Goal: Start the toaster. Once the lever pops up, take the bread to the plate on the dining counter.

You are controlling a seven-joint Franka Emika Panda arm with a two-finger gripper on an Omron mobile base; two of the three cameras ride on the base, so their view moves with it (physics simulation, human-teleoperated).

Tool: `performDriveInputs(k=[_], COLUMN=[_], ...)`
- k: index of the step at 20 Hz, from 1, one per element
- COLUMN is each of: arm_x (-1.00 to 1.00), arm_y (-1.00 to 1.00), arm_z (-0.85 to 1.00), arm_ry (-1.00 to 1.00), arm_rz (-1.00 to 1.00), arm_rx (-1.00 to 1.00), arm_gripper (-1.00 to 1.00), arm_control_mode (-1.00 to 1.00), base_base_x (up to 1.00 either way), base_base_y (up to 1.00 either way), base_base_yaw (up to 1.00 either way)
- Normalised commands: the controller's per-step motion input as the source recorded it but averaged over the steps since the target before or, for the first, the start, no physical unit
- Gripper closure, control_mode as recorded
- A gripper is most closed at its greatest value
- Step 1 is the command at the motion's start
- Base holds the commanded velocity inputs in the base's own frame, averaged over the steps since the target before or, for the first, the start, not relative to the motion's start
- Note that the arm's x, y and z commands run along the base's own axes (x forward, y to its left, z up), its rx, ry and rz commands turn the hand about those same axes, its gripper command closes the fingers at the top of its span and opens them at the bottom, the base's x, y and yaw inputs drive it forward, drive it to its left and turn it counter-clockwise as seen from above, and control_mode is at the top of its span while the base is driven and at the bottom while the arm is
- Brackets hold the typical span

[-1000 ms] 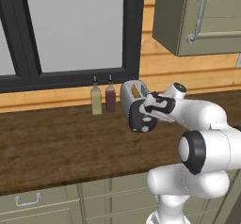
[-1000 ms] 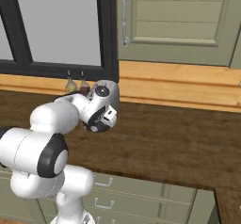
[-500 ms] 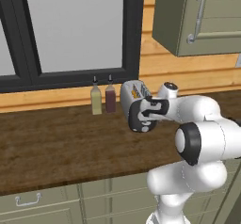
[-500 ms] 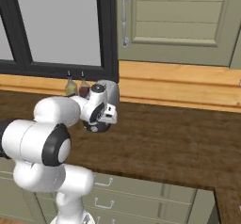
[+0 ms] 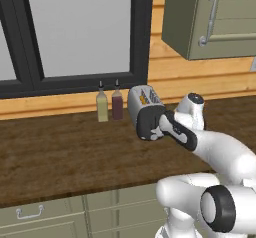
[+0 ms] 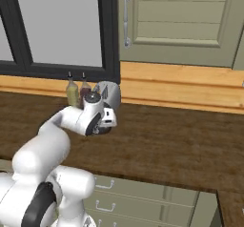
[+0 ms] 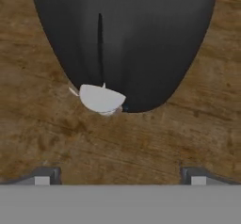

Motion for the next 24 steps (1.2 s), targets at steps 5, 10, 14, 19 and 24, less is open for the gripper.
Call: performDriveInputs(k=[5,10,14,19,24], arm_x=[-0.58,-0.14,-0.02,0.0,0.29], arm_y=[-0.07,0.0,0.0,0.06,0.2], arm_z=[0.65,0.94,1.0,0.96,0.64], arm_ry=[-0.28,-0.13,-0.09,-0.04,0.01], arm_rz=[0.01,0.0,0.0,0.0,-0.02], arm_rx=[0.01,0.04,0.07,0.11,0.13], arm_gripper=[-1.0,-1.0,-1.0,-1.0,-1.0], arm_control_mode=[-1.0,-1.0,-1.0,-1.0,-1.0], base_base_x=[0.0,0.0,0.0,0.0,0.0], base_base_y=[0.0,0.0,0.0,0.0,0.0], base_base_yaw=[0.0,0.0,0.0,0.0,0.0])
